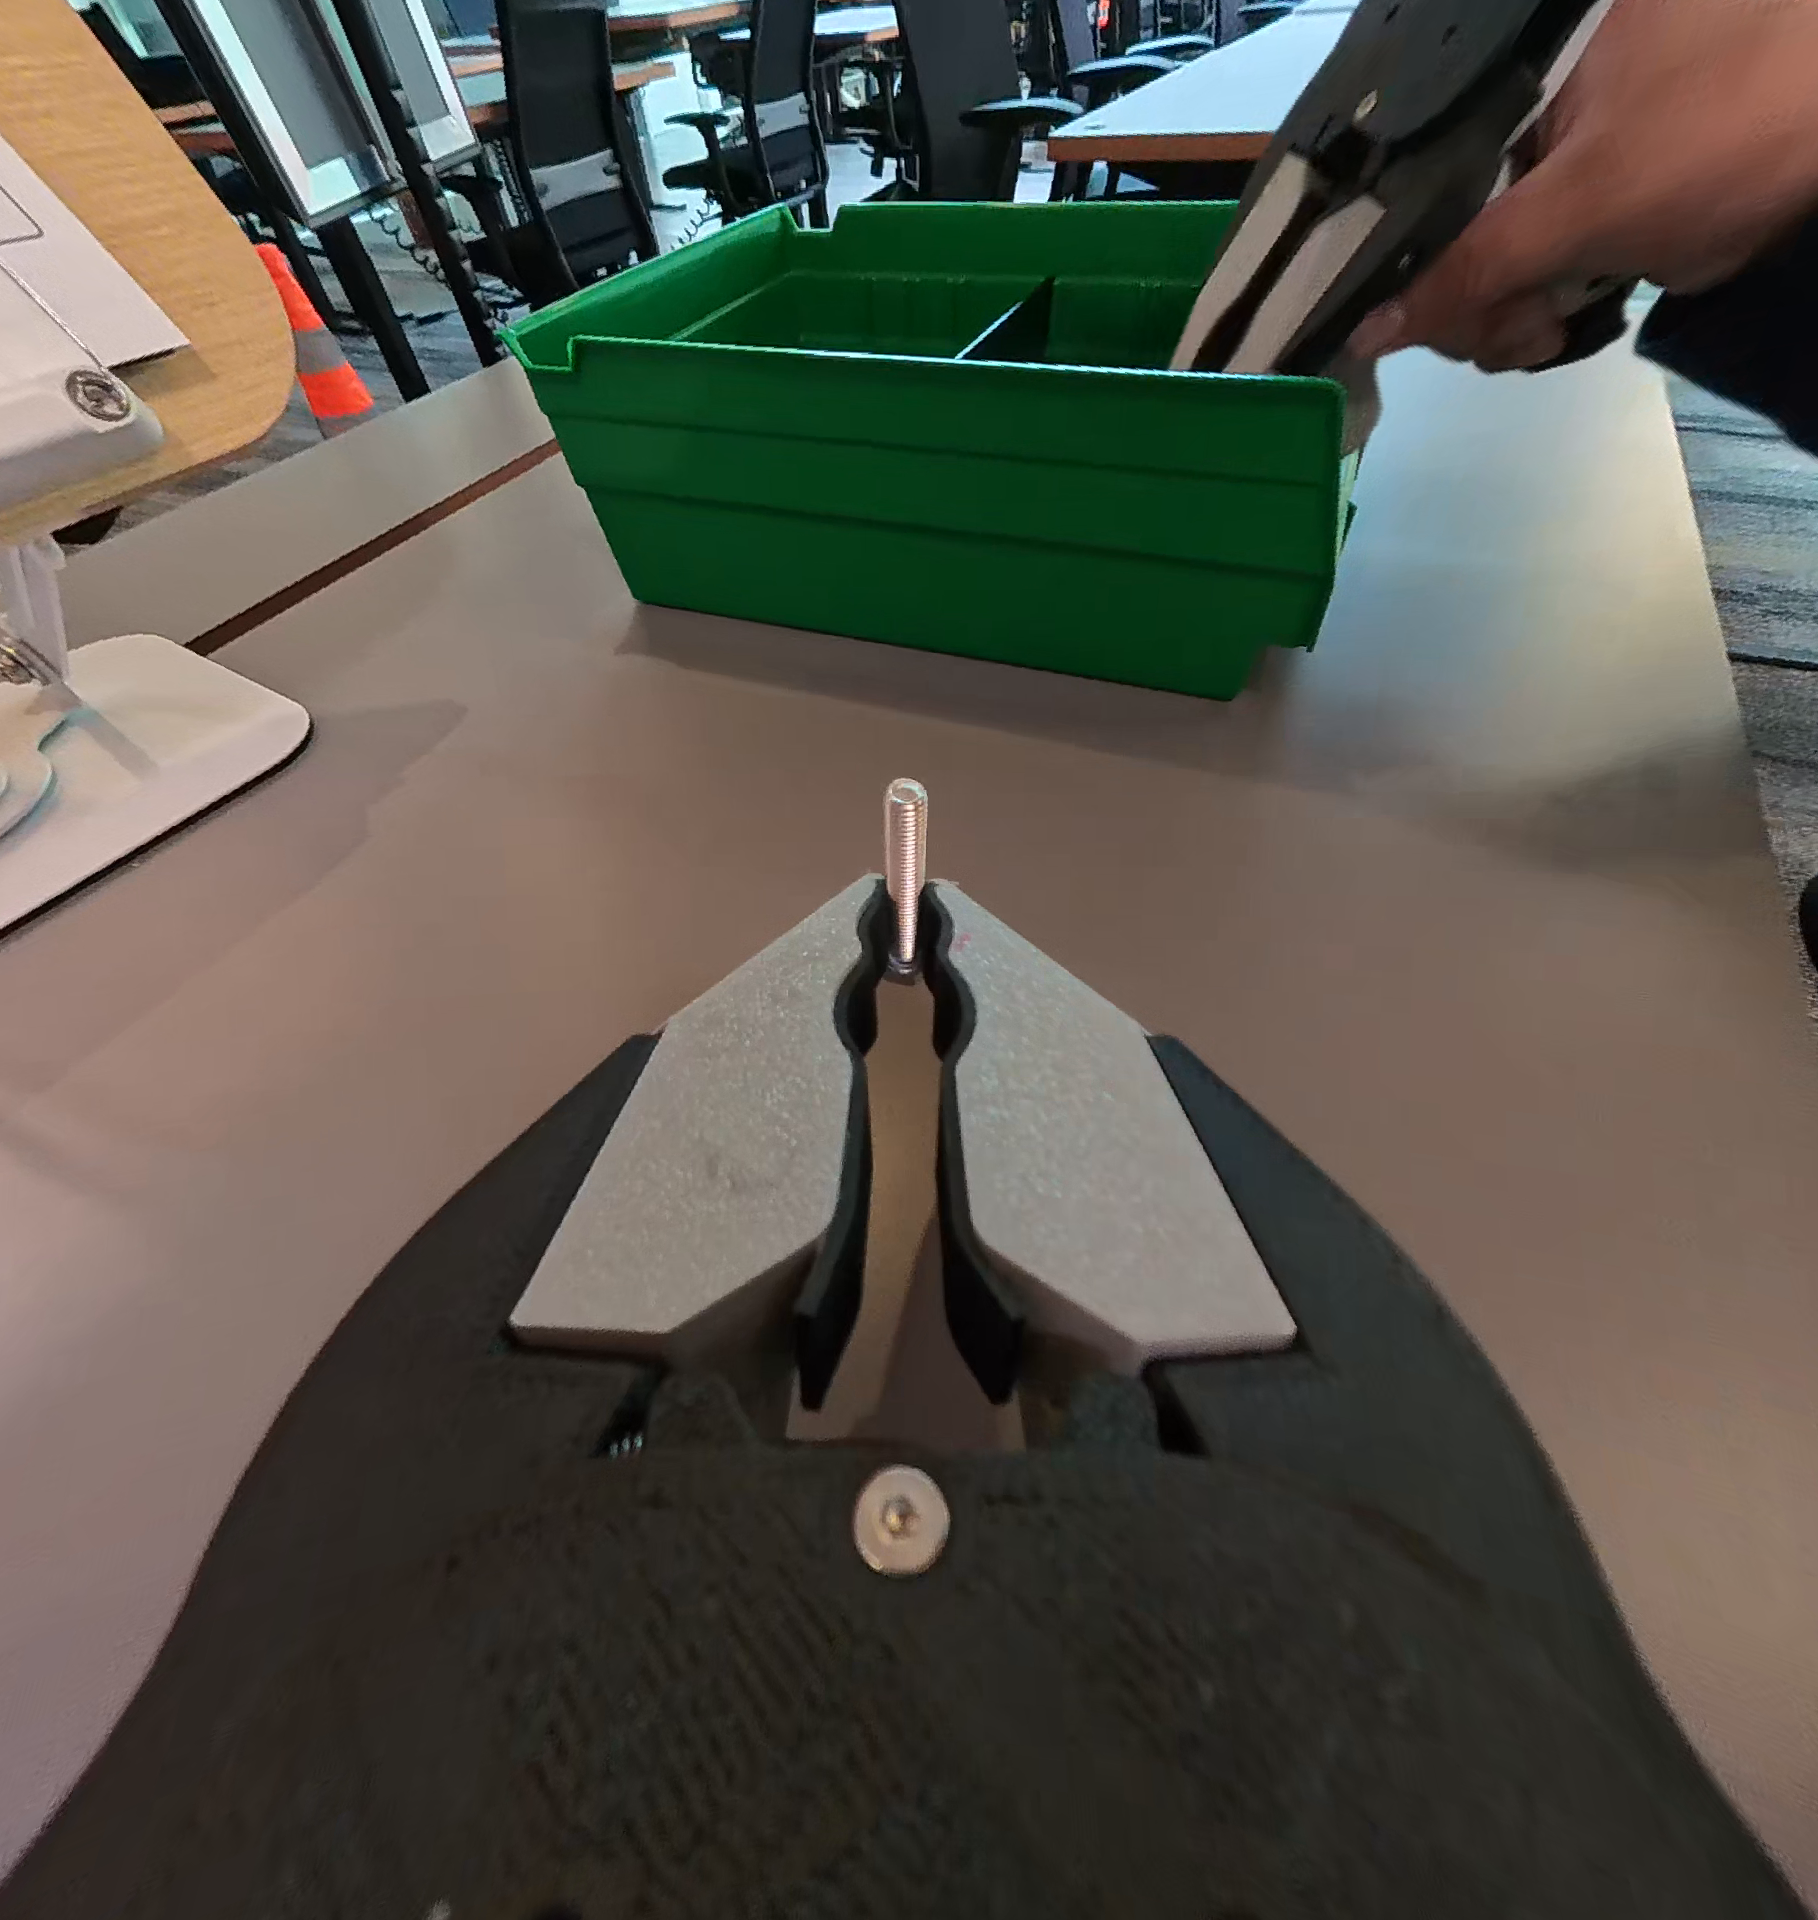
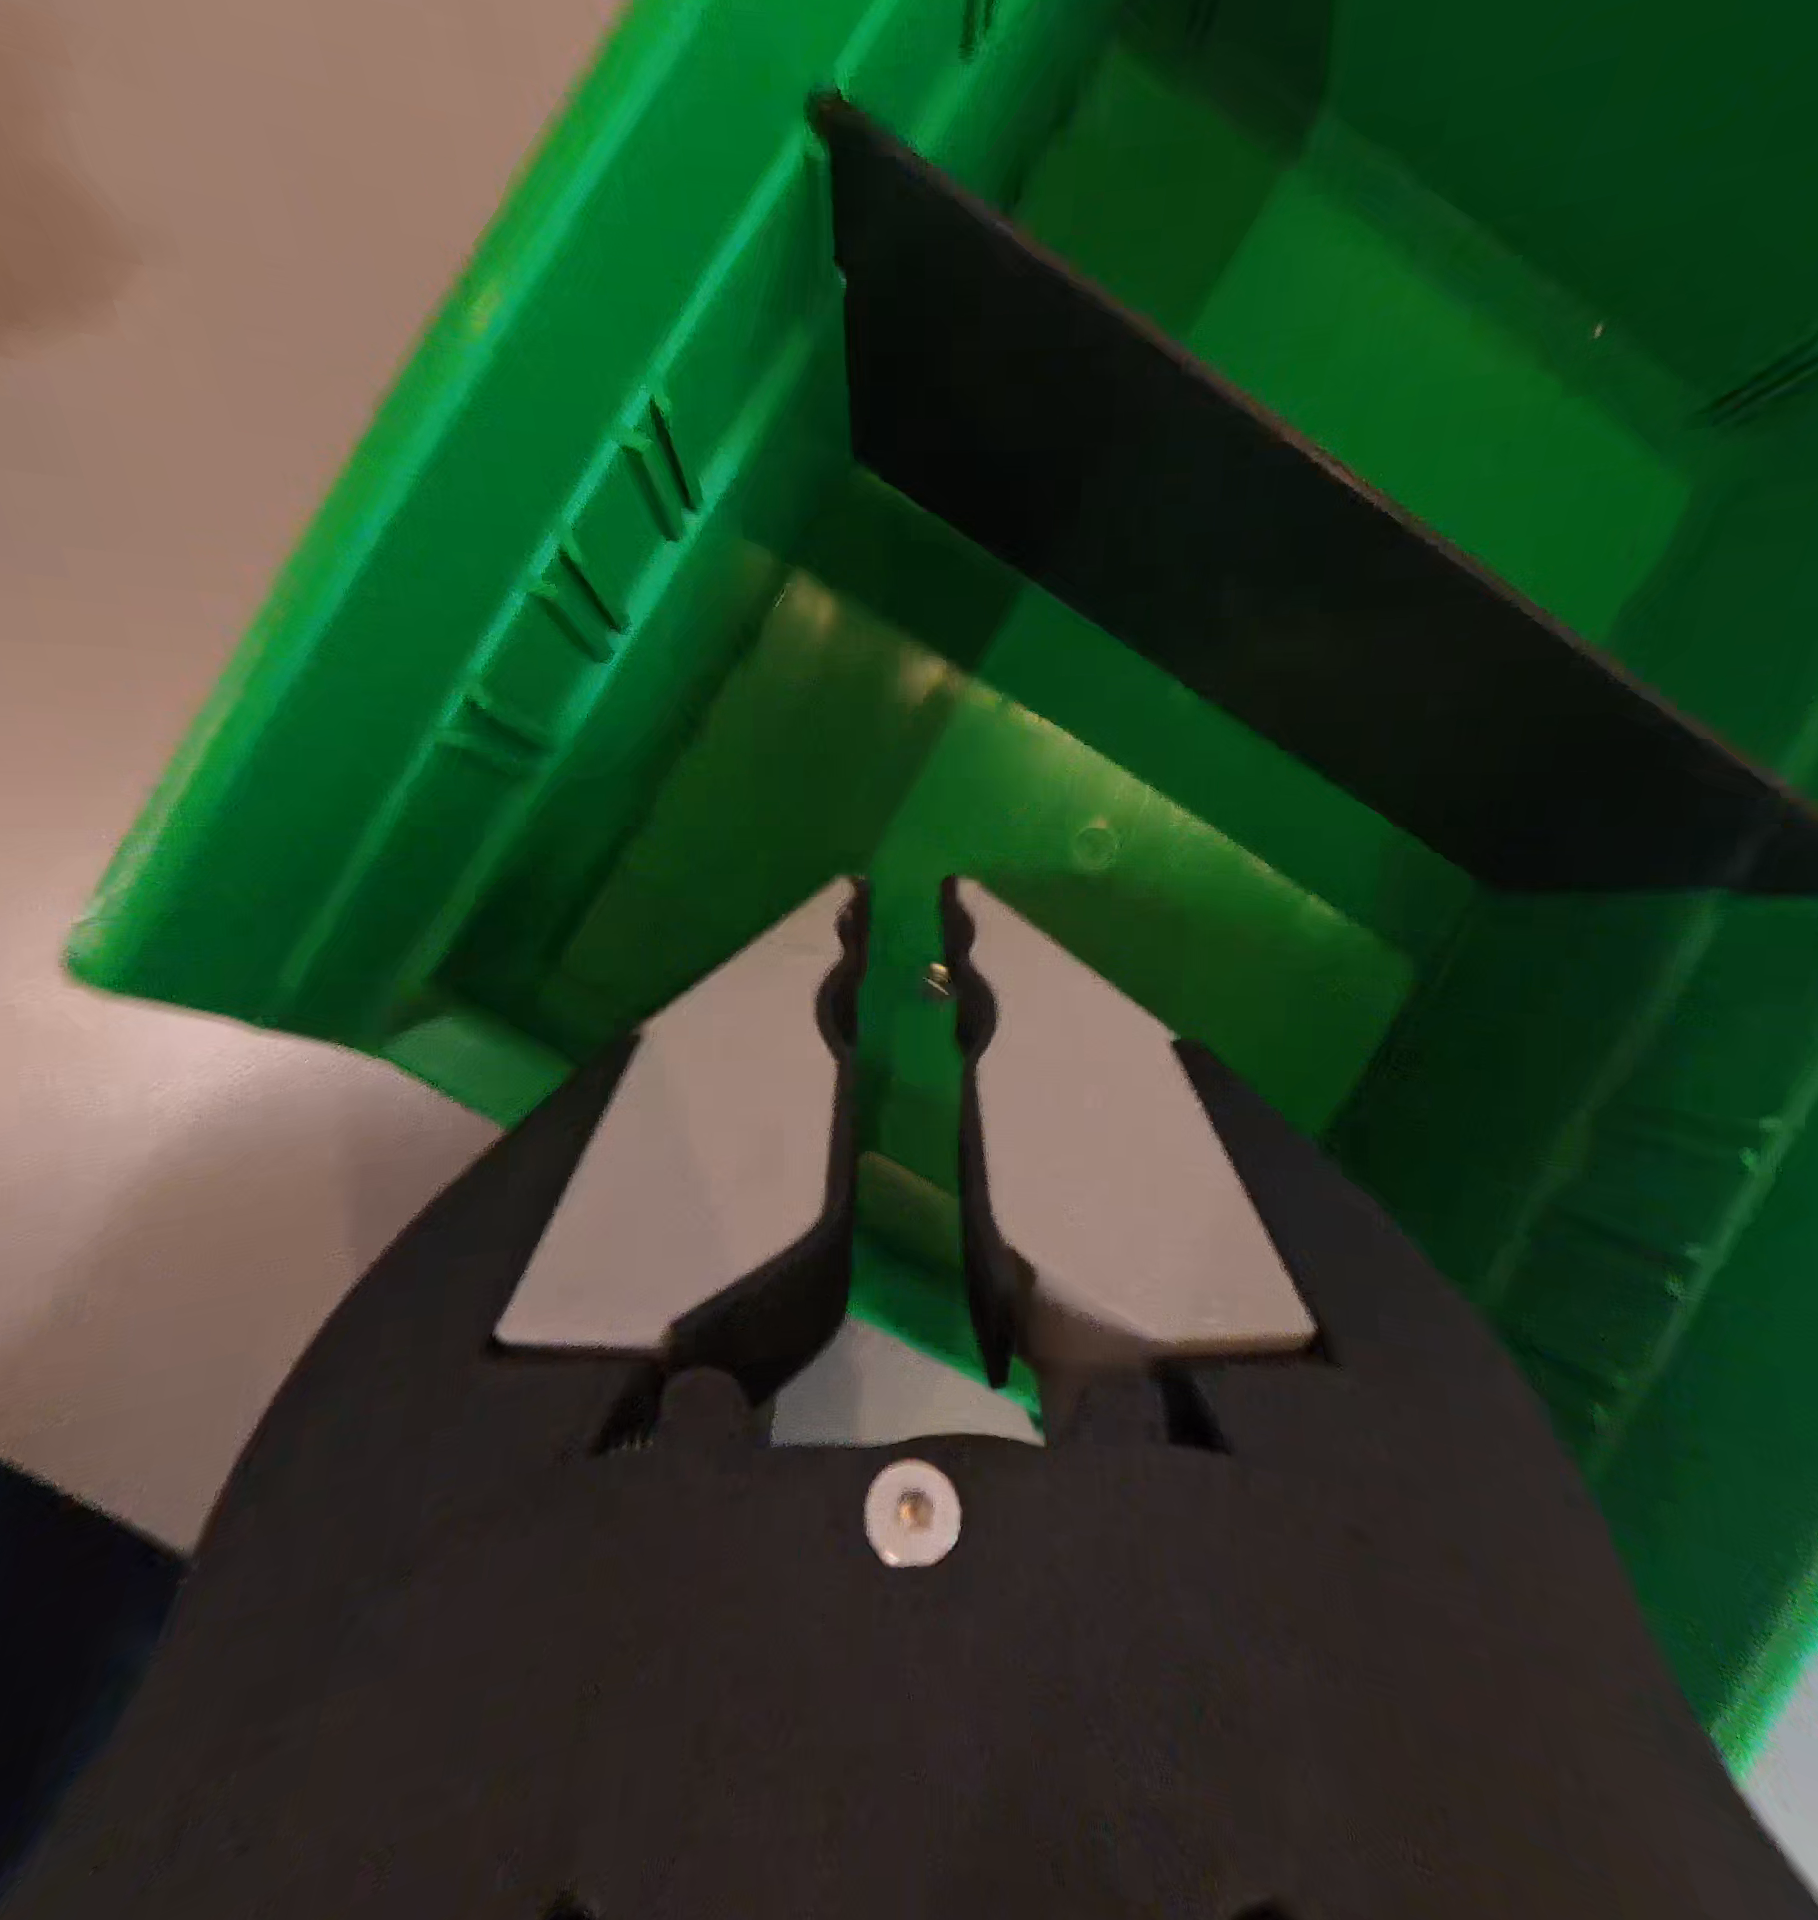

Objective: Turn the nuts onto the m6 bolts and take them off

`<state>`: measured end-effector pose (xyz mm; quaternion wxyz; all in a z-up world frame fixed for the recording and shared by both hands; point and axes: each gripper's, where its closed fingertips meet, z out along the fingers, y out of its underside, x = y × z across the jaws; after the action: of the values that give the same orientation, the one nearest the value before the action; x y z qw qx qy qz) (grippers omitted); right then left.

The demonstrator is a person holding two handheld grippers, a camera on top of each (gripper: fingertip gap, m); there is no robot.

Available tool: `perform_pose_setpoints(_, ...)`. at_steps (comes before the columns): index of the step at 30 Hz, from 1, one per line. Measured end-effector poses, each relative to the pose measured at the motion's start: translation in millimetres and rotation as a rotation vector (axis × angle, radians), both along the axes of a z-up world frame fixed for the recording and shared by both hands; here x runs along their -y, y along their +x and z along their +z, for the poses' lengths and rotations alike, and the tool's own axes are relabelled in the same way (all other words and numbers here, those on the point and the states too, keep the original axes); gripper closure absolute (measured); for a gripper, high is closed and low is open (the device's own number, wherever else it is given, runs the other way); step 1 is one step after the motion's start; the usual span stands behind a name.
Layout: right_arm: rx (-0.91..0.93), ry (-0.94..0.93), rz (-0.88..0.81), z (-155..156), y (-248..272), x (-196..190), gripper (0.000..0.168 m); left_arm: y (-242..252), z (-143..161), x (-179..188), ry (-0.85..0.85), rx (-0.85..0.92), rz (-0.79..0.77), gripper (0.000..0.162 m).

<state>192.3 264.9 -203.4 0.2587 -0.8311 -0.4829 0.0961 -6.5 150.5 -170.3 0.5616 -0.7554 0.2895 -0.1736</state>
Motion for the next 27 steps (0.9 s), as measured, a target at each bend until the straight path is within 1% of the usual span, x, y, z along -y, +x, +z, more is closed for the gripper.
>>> perform_pose_setpoints(3,-0.058,0.069,-0.028,28.2,1.6,-3.2,0.138,-4.3,1.0,-1.7,-0.001,0.011,0.019,0.159)
perform_pose_setpoints(5,-0.139,0.111,-0.021,52.9,-6.9,1.7,0.138,-4.9,1.2,-2.2,-0.005,0.021,0.02,0.159)
perform_pose_setpoints(7,-0.285,0.109,0.071,79.9,-34.7,27.1,0.143,-3.3,1.4,-1.3,-0.005,0.022,0.011,0.159)
perform_pose_setpoints(9,-0.447,0.079,0.212,104.6,-72.9,67.8,0.146,0.7,2.2,0.7,0.003,0.018,-0.008,0.159)
perform_pose_setpoints(11,-0.544,0.06,0.322,117.1,-108.4,103.6,0.146,7.6,4.4,4.9,0.012,0.026,-0.047,0.159)
perform_pose_setpoints(13,-0.572,0.048,0.393,114.4,-140.7,129.1,0.145,9.7,4.6,6.0,0.015,0.023,-0.054,0.159)
perform_pose_setpoints(15,-0.563,0.052,0.437,103.8,-168.4,143.1,0.145,11.0,5.4,7.6,0.02,0.024,-0.065,0.159)
perform_pose_setpoints(17,-0.541,0.073,0.434,91.1,-189.8,142.4,0.143,11.2,6.3,8.5,0.024,0.026,-0.066,0.159)
perform_pose_setpoints(20,-0.537,0.028,0.444,74.5,-211.5,143.4,0.146,12.8,8.9,10.6,0.034,0.027,-0.071,0.159)
perform_pose_setpoints(22,-0.549,-0.002,0.464,67.8,-218.9,147.3,0.158,13.0,11.4,11.6,0.044,0.03,-0.067,0.159)
perform_pose_setpoints(24,-0.563,0.021,0.448,66.5,-221.7,143.5,0.164,10.4,10.3,10.4,0.039,0.019,-0.045,0.158)
perform_pose_setpoints(27,-0.551,0.072,0.426,66.6,-220.5,136.8,0.166,10.0,10.4,9.2,0.021,0.044,-0.035,0.158)
